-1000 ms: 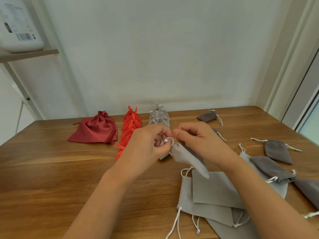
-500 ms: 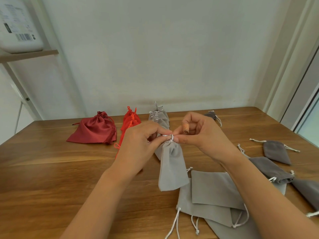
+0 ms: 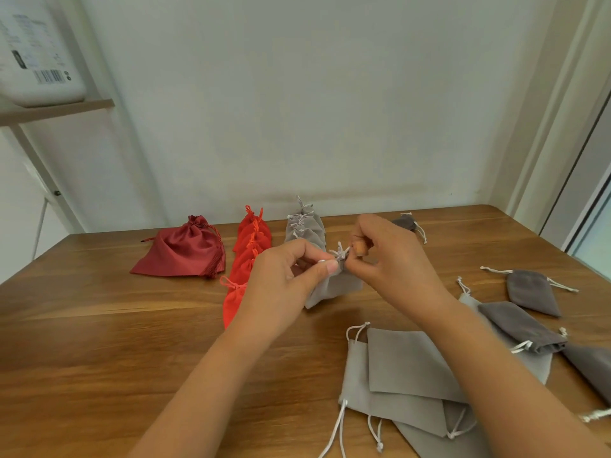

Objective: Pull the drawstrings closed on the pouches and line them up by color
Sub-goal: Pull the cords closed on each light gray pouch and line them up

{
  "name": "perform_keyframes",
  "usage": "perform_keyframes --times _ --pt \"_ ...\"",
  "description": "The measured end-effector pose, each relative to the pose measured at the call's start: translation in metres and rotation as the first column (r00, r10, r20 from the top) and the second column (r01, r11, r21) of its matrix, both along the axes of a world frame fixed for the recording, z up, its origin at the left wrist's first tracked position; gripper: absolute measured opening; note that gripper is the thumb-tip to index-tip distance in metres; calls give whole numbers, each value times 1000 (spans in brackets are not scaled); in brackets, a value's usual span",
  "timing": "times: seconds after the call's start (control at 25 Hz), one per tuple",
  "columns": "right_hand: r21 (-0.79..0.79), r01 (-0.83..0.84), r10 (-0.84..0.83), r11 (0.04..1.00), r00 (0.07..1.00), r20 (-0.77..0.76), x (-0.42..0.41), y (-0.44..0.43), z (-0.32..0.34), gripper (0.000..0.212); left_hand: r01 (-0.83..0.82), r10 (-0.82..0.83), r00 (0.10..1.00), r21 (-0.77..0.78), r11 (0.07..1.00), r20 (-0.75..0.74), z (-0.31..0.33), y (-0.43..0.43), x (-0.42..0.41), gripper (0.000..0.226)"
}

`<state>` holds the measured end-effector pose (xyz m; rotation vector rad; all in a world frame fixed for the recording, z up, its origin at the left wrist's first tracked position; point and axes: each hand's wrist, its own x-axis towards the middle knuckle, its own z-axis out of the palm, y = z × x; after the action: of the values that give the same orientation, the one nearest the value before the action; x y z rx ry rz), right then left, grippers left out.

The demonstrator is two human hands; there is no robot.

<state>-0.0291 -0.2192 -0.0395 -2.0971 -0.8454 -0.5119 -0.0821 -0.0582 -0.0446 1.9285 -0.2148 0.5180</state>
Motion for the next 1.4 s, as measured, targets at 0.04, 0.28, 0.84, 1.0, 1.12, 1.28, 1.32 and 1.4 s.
perform_keyframes --times 0.04,0.28,0.84,1.0,1.12,1.28,1.32,1.4 --pt "77 -10 12 997 999 -32 0 1 -1 20 4 -3 1000 -16 1000 21 0 0 0 9" --pt "271 -130 254 954 830 -497 1 0 5 31 -149 150 987 -30 988 58 -5 8 10 3" --pt "70 283 -190 956 787 -586 33 -10 -24 9 56 110 979 743 667 -172 -46 10 34 45" --pt "77 291 -186 954 770 -610 38 -11 -28 9 16 122 982 698 716 -147 -45 11 34 48" --pt "231 310 -80 922 739 -669 35 -10 -27 12 -9 105 989 684 730 -99 -45 13 32 49" --pt "432 385 82 816 662 -745 33 -14 -21 9 -91 150 987 574 814 -56 -35 15 25 47" --pt "438 407 85 801 648 -757 35 -16 -20 9 -120 186 980 541 833 -70 -31 18 25 45" --pt "437 438 96 786 612 -785 43 -15 -17 11 -118 227 961 510 852 -157 -19 28 30 46"
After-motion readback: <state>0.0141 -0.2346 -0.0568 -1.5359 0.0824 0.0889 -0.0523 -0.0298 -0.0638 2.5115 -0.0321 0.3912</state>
